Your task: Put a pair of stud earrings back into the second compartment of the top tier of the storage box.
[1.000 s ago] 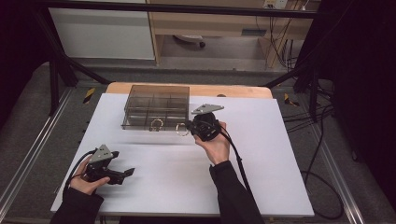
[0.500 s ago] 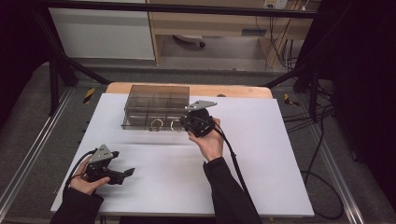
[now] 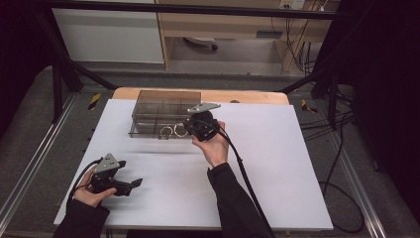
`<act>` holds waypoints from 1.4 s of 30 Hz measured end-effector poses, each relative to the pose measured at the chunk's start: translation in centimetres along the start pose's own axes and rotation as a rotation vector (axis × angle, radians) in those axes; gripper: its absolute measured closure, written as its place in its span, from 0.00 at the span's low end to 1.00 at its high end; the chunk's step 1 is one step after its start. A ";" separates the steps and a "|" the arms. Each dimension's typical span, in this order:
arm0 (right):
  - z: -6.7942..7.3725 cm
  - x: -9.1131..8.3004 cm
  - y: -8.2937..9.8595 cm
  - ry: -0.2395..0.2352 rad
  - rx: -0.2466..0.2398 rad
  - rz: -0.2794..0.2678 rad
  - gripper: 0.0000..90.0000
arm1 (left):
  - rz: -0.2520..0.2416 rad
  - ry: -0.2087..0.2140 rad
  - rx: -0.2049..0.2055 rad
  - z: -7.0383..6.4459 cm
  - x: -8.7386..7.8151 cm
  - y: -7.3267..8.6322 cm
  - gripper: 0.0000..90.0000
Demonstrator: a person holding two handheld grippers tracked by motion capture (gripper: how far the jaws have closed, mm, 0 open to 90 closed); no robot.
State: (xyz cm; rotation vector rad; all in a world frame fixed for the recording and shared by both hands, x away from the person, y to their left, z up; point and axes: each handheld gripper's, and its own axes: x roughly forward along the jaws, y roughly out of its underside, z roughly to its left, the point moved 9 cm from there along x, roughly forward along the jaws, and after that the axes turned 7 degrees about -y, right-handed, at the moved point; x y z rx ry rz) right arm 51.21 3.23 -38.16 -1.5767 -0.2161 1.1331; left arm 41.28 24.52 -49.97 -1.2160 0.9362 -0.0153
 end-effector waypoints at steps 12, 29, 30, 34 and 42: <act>0.5 2.2 -0.9 0.002 0.002 0.005 0.97 | 0.002 0.003 0.000 0.0 0.0 0.0 0.04; 0.4 5.2 -1.3 0.014 0.010 0.013 0.97 | -0.002 0.003 0.000 0.0 -0.1 0.0 0.04; 0.4 5.3 -1.3 0.014 0.012 0.015 0.97 | -0.001 0.004 0.001 0.0 -0.1 0.0 0.04; 0.5 6.1 -1.4 0.019 0.011 0.018 0.97 | -0.003 0.004 -0.001 0.0 -0.1 -0.1 0.04; 0.5 7.1 -1.4 0.024 0.015 0.021 0.97 | -0.005 0.005 -0.002 0.0 -0.1 -0.1 0.04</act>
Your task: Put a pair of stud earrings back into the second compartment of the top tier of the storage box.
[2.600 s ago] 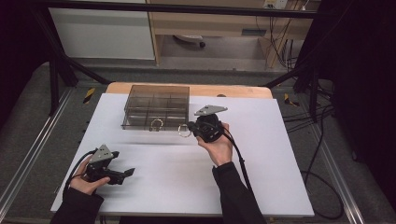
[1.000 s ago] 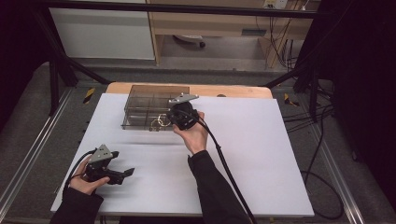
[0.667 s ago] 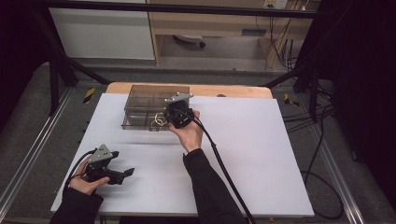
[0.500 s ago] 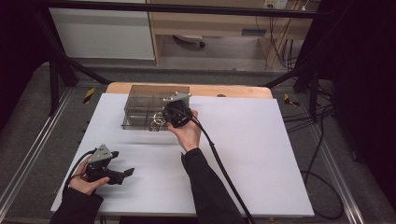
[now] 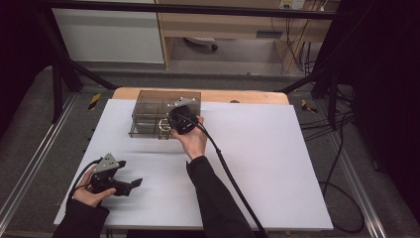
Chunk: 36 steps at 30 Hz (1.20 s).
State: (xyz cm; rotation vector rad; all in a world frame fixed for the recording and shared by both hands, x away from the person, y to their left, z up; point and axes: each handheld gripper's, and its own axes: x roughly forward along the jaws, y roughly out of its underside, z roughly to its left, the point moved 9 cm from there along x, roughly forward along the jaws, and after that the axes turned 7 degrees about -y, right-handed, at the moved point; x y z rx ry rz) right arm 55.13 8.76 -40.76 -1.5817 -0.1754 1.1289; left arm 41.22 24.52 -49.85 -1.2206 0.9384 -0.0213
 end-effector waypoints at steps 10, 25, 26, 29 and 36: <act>0.0 1.1 0.5 0.001 0.006 0.013 0.97 | 0.000 0.001 0.000 0.0 0.0 0.0 0.04; 0.2 2.0 1.4 -0.004 0.004 0.049 0.97 | -0.001 0.001 0.002 0.0 0.0 0.0 0.04; 0.2 2.0 1.5 -0.003 0.000 0.052 0.97 | -0.001 0.000 0.002 0.0 0.0 0.0 0.04; 0.2 2.1 1.7 -0.009 -0.003 0.063 0.97 | -0.002 0.000 0.002 0.0 0.0 0.0 0.04; 0.1 1.9 1.5 -0.014 0.012 0.052 0.91 | -0.002 0.002 0.001 0.0 0.0 0.0 0.04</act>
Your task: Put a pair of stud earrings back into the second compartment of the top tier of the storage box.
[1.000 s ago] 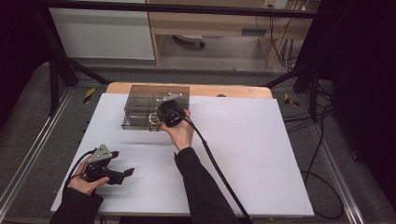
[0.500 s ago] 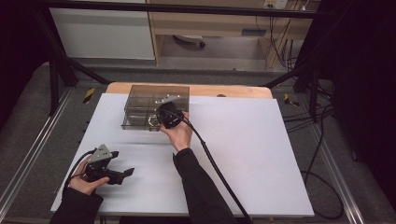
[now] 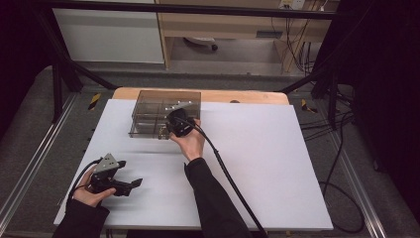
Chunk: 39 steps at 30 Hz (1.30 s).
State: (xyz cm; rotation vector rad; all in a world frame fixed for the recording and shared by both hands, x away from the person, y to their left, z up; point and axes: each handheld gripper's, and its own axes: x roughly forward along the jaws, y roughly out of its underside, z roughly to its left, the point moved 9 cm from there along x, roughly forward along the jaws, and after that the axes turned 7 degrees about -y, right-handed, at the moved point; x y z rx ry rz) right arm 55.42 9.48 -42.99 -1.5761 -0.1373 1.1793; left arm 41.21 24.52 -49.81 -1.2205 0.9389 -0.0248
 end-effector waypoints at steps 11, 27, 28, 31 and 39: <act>-0.1 -3.4 -1.1 -0.029 -0.010 -0.076 0.57 | 0.008 0.000 0.002 0.0 0.1 0.1 0.04; -1.4 -8.1 0.9 -0.051 -0.027 -0.092 0.18 | 0.013 -0.001 0.004 -0.1 0.2 0.1 0.04; -1.5 -8.3 1.0 -0.050 -0.027 -0.092 0.17 | 0.013 -0.001 0.005 -0.1 0.2 0.1 0.04; -1.9 -9.1 1.6 -0.047 -0.031 -0.096 0.14 | 0.012 -0.002 0.003 -0.1 0.2 0.1 0.04; -2.9 -10.8 3.4 -0.037 -0.016 -0.096 0.08 | 0.014 0.000 0.004 -0.1 0.2 0.2 0.04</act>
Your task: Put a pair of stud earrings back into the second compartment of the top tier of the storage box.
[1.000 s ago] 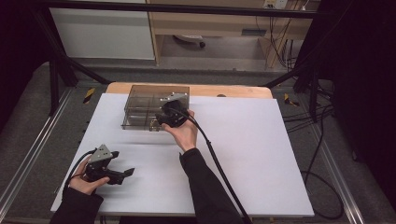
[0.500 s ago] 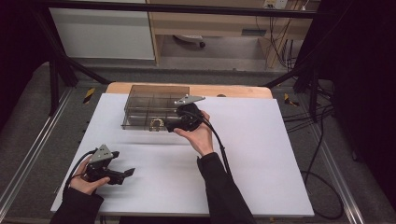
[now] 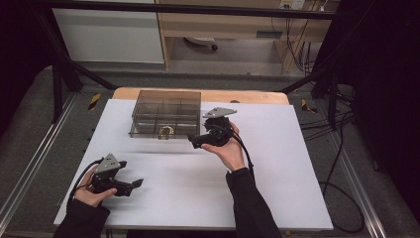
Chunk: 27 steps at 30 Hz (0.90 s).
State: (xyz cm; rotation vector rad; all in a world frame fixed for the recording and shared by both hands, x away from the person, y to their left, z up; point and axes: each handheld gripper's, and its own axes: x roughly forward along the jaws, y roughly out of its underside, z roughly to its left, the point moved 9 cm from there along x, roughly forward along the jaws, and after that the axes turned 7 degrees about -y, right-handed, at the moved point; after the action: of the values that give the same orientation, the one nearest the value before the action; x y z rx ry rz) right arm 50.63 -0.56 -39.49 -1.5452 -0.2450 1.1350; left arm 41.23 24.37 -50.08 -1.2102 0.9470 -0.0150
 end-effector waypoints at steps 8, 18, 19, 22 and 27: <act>-0.9 -1.4 2.1 -0.008 0.017 0.006 0.05 | -0.002 0.002 0.000 -0.1 0.0 -0.1 0.04; -2.5 -3.3 4.9 0.002 0.048 0.020 0.03 | -0.001 0.002 0.000 -0.1 0.0 0.0 0.04; -2.7 -3.5 5.2 0.003 0.050 0.021 0.03 | -0.001 0.002 -0.001 -0.1 0.0 0.0 0.04; -3.0 -4.2 6.0 -0.003 0.055 0.024 0.02 | -0.001 0.003 -0.001 -0.1 0.0 0.0 0.04; -3.6 -5.2 7.5 0.002 0.044 0.023 0.02 | -0.002 0.003 -0.003 0.0 0.0 -0.1 0.04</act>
State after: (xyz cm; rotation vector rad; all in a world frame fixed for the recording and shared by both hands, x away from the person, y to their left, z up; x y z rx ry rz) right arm 47.62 -8.97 -43.52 -1.5140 -0.2000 1.1492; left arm 41.22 24.31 -50.03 -1.2145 0.9489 -0.0166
